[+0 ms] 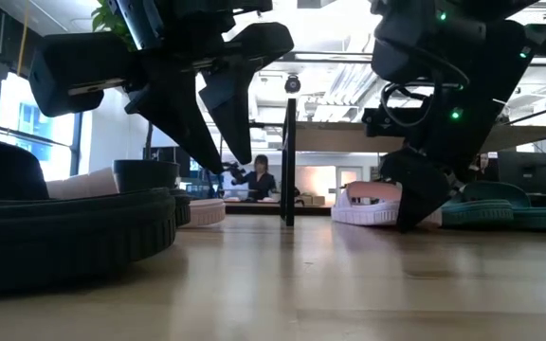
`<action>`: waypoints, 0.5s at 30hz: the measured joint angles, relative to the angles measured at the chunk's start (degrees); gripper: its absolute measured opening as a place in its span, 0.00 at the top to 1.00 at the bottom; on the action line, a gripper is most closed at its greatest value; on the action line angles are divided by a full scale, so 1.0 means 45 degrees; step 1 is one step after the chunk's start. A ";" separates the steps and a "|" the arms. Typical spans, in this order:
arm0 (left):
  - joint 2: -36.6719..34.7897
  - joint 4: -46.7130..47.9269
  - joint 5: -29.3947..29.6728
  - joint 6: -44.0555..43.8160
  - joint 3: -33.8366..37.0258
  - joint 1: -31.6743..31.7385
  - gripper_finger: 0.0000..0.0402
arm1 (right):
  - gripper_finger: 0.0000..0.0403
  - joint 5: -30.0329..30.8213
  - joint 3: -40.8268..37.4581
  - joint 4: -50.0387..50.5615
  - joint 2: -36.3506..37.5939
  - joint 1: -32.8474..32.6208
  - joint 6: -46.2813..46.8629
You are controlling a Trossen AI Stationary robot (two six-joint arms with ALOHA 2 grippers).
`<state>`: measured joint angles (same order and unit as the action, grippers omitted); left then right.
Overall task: Pick and place slides into the shelf
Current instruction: Put the right pink slide under the shelf, then put the pink slide under the shelf
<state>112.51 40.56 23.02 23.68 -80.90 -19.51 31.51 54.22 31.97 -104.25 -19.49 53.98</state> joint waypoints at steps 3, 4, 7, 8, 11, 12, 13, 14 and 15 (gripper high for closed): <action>0.0000 0.0003 0.0002 0.0000 0.0000 0.0002 0.71 | 1.00 0.0005 0.0000 0.0005 0.0000 0.0007 -0.0008; 0.0000 0.0003 0.0002 0.0000 0.0000 0.0002 0.71 | 1.00 0.0012 0.0000 0.0005 0.0000 0.0007 -0.0039; 0.0000 0.0017 0.0249 -0.0021 0.0000 -0.0003 0.71 | 1.00 0.0336 0.0000 0.0006 0.0020 -0.0151 -0.0060; 0.0000 0.0063 0.0533 -0.0044 0.0000 -0.0027 0.71 | 1.00 0.0524 0.0000 0.0015 0.0072 -0.0252 -0.0076; -0.0248 0.0705 0.1947 -0.0440 0.0000 -0.0205 0.71 | 1.00 0.1079 0.0000 0.0043 0.0443 -0.0653 -0.0097; -0.0428 0.1009 0.2300 -0.0651 -0.0005 -0.0290 0.71 | 1.00 0.1215 0.0000 0.0029 0.0598 -0.0785 -0.0097; -0.0648 0.1456 0.2552 -0.0940 -0.0014 -0.0348 0.71 | 1.00 0.1333 0.0000 0.0049 0.0764 -0.0931 -0.0106; -0.0817 0.1990 0.2784 -0.1288 -0.0018 -0.0350 0.71 | 1.00 0.1458 0.0000 0.0058 0.0929 -0.1065 -0.0225; -0.0943 0.2485 0.3036 -0.1674 -0.0019 -0.0354 0.71 | 1.00 0.1633 0.0005 0.0029 0.1107 -0.1218 -0.0349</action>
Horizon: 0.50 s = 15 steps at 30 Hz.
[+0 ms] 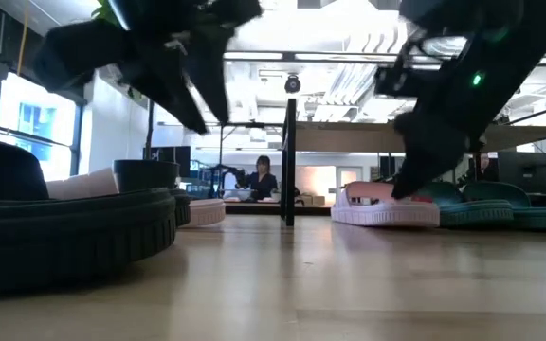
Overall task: Pick and place slides into the shelf
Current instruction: Put the pink slide under the shelf
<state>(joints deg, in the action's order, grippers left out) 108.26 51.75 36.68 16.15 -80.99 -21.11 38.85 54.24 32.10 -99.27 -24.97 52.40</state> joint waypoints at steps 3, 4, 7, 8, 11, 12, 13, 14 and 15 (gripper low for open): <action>-0.0322 0.1756 0.0413 -0.1247 0.0000 -0.0014 0.71 | 1.00 0.0534 0.0000 -0.0039 0.0559 -0.0461 -0.0642; -0.0436 0.2285 0.0427 -0.1598 0.0000 -0.0014 0.71 | 1.00 0.0677 0.0000 -0.0039 0.0740 -0.0623 -0.0848; -0.0510 0.4114 0.0081 -0.2569 0.0004 -0.0074 0.71 | 1.00 0.0859 0.0000 -0.0147 0.1297 -0.1015 -0.1453; -0.0504 0.4734 -0.0140 -0.2827 0.0005 -0.0119 0.71 | 1.00 0.0883 0.0000 -0.0136 0.1459 -0.1118 -0.1613; -0.0504 0.6331 -0.0836 -0.3604 0.0013 -0.0308 0.71 | 1.00 0.0902 0.0000 -0.0230 0.1831 -0.1367 -0.1916; -0.0504 0.6652 -0.0970 -0.3829 0.0052 -0.0404 0.71 | 1.00 0.0898 0.0000 -0.0252 0.1921 -0.1446 -0.2030; -0.0504 0.6962 -0.0965 -0.4045 0.0110 -0.0481 0.71 | 1.00 0.0898 0.0000 -0.0340 0.1963 -0.1490 -0.2161; -0.0504 0.7329 -0.0960 -0.4242 0.0189 -0.0562 0.71 | 0.99 0.0884 0.0005 -0.0440 0.1963 -0.1514 -0.2243; -0.0552 0.7673 -0.0911 -0.4407 0.0301 -0.0693 0.71 | 0.99 0.0862 0.0005 -0.0419 0.1954 -0.1555 -0.2341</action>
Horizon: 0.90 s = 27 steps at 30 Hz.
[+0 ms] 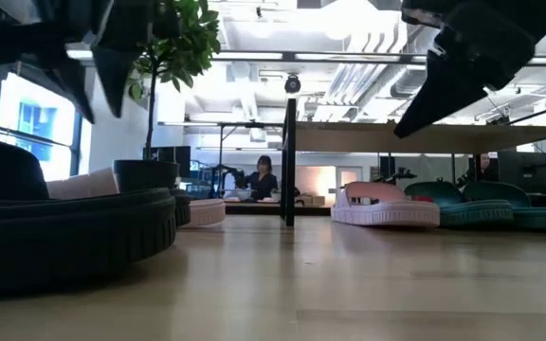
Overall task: Pick and place slides into the shelf
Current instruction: Put the pink slide under the shelf
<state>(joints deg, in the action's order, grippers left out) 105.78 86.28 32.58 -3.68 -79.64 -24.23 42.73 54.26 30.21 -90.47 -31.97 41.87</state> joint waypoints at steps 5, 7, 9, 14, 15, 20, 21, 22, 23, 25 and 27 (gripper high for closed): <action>-0.0114 0.0648 0.0489 -0.0176 0.1017 -0.1021 0.71 | 0.94 -0.0116 -0.0005 0.0093 -0.0132 -0.0018 -0.0088; -0.0193 0.0545 0.0833 -0.0491 0.1494 -0.1546 0.71 | 0.92 -0.0108 -0.0003 0.0085 -0.0132 -0.0015 -0.0099; -0.0356 0.0433 0.1080 -0.1301 0.2101 -0.2100 0.71 | 0.91 -0.0004 -0.0005 0.0083 -0.0132 -0.0013 -0.0253; -0.1082 -0.0342 0.1631 -0.3766 0.3418 -0.3253 0.71 | 0.89 0.0172 -0.0002 0.0011 -0.0132 -0.0013 -0.0647; -0.1267 -0.0673 0.1709 -0.4079 0.3676 -0.3425 0.71 | 0.89 0.0170 -0.0003 0.0011 -0.0132 -0.0013 -0.0718; -0.2196 -0.1933 0.1766 -0.5339 0.5257 -0.4074 0.71 | 0.89 0.0177 -0.0005 -0.0144 -0.0132 -0.0008 -0.0743; -0.2377 -0.2125 0.1776 -0.5552 0.5599 -0.4162 0.71 | 0.89 0.0177 0.0000 -0.0182 -0.0132 -0.0008 -0.0743; -0.2546 -0.2415 0.1797 -0.5720 0.5939 -0.4221 0.71 | 0.89 0.0172 -0.0005 -0.0179 -0.0132 -0.0008 -0.0743; -0.2688 -0.2772 0.1868 -0.5913 0.6283 -0.4231 0.71 | 0.89 0.0172 -0.0003 -0.0187 -0.0132 -0.0008 -0.0743; -0.2952 -0.3303 0.1875 -0.6188 0.6933 -0.4236 0.71 | 0.89 0.0172 -0.0003 -0.0224 -0.0132 -0.0013 -0.0743; -0.3160 -0.4057 0.2012 -0.6267 0.7504 -0.4210 0.71 | 0.89 0.0169 -0.0005 -0.0216 -0.0132 -0.0008 -0.0748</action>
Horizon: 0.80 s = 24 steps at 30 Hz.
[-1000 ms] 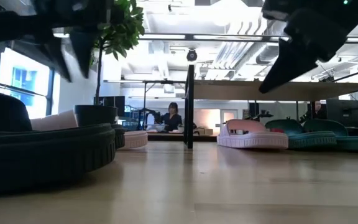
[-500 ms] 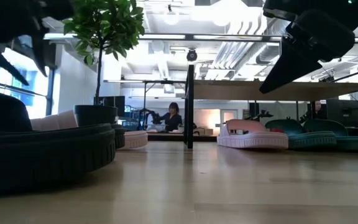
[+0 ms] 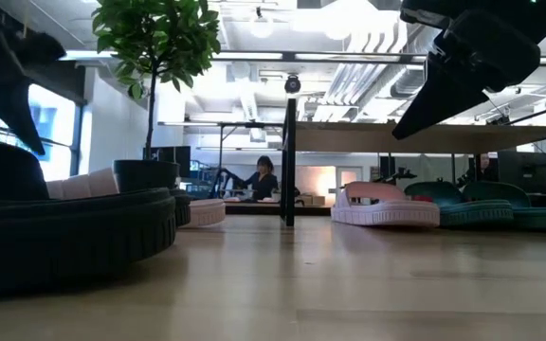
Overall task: Pick and place slides into the shelf
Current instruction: Put the pink slide under the shelf
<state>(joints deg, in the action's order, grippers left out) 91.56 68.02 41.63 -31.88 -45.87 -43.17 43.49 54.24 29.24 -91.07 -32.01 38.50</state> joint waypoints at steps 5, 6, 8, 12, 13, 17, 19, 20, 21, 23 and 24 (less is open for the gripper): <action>-0.0061 -0.0992 0.0539 -0.0022 0.0869 0.0004 0.71 | 0.89 0.0008 0.0000 -0.0001 0.0000 0.0009 0.0000; -0.0061 -0.1037 0.0627 -0.0024 0.0978 0.0004 0.71 | 0.89 0.0008 0.0004 0.0013 0.0000 0.0024 0.0000; -0.0061 -0.1286 0.0684 -0.0016 0.1164 0.0009 0.71 | 0.89 0.0008 0.0004 0.0000 0.0000 0.0024 0.0000; -0.0065 -0.1674 0.0916 0.0000 0.1590 0.0009 0.71 | 0.89 0.0013 0.0001 0.0004 0.0000 0.0024 0.0000; -0.0066 -0.1804 0.1029 0.0004 0.1700 0.0009 0.71 | 0.89 0.0013 0.0000 0.0009 0.0000 0.0024 -0.0001; -0.0066 -0.2203 0.1664 0.0267 0.2030 0.0005 0.71 | 0.89 0.0013 0.0000 0.0009 0.0000 0.0024 -0.0007; -0.0066 -0.2389 0.1892 0.0630 0.2112 0.0004 0.71 | 0.89 0.0013 0.0003 0.0004 0.0000 0.0024 -0.0005; -0.0066 -0.2511 0.1979 0.0818 0.2146 0.0004 0.71 | 0.89 0.0013 0.0000 0.0004 0.0000 0.0024 -0.0007; -0.0066 -0.2574 0.2027 0.0996 0.2165 0.0004 0.71 | 0.89 0.0015 0.0002 0.0004 0.0000 0.0024 -0.0010; -0.0066 -0.2663 0.2082 0.1300 0.2176 0.0009 0.71 | 0.89 0.0014 0.0000 -0.0001 0.0000 0.0029 -0.0005; -0.0066 -0.2726 0.2101 0.1464 0.2176 0.0009 0.71 | 0.89 0.0016 0.0000 -0.0001 0.0000 0.0029 -0.0010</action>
<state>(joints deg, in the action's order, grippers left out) 91.26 55.75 51.08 -25.30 -36.07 -43.13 43.56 54.24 29.23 -91.07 -31.88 38.46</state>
